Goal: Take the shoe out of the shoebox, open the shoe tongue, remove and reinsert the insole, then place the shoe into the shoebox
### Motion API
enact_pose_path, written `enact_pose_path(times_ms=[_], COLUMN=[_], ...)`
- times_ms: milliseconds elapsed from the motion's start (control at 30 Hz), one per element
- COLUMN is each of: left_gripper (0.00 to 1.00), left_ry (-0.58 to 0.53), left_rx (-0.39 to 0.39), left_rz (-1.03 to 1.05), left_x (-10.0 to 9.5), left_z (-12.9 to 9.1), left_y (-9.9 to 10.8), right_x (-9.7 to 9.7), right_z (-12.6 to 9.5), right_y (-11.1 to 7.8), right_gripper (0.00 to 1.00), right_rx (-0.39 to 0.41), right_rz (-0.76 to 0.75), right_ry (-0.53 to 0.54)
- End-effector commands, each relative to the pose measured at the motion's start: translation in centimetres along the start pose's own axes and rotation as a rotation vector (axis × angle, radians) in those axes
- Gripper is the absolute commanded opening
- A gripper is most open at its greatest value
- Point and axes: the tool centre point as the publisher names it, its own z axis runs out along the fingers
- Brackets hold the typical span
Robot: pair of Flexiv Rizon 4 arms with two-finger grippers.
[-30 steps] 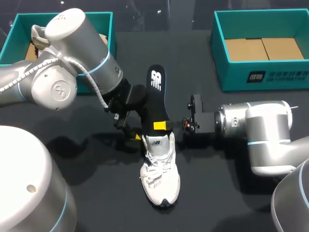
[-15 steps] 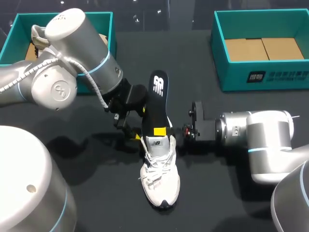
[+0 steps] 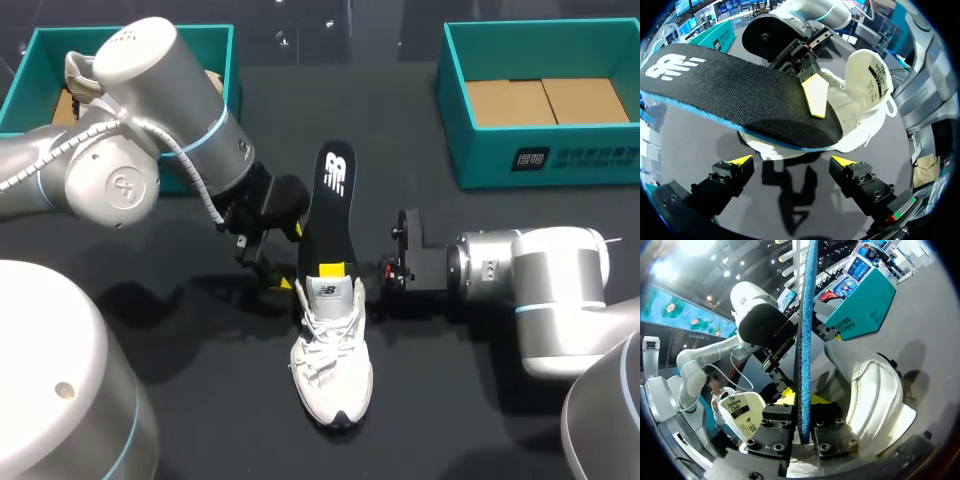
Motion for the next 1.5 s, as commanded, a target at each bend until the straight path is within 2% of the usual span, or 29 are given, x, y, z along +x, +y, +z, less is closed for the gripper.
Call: enact_pose_path(times_ms=[33, 233, 500, 733, 1267, 1500], left_gripper=[1.00, 1.00, 1.00, 1.00, 1.00, 1.00], left_ry=[0.001, 0.001, 0.001, 0.001, 0.001, 0.001], left_rx=[-0.001, -0.001, -0.001, -0.001, -0.001, -0.001], left_rz=[0.001, 0.001, 0.001, 0.001, 0.001, 0.001], left_x=[0.0, 0.0, 0.0, 0.0, 0.0, 0.0], left_z=[0.0, 0.0, 0.0, 0.0, 0.0, 0.0], left_y=[0.0, 0.0, 0.0, 0.0, 0.0, 0.0], right_x=[-0.1, 0.0, 0.1, 0.4, 0.9, 0.5], right_z=[0.0, -0.1, -0.2, -0.3, -0.3, -0.5], right_y=[0.0, 0.4, 0.9, 1.3, 4.1, 5.5], right_gripper=[0.11, 0.12, 0.22, 0.24, 0.20, 0.16], right_rx=[0.003, 0.010, 0.019, 0.027, 0.066, 0.066], right_rz=[-0.004, -0.014, -0.026, -0.037, -0.073, -0.077], right_ry=[0.000, 0.000, -0.002, -0.007, -0.023, -0.034])
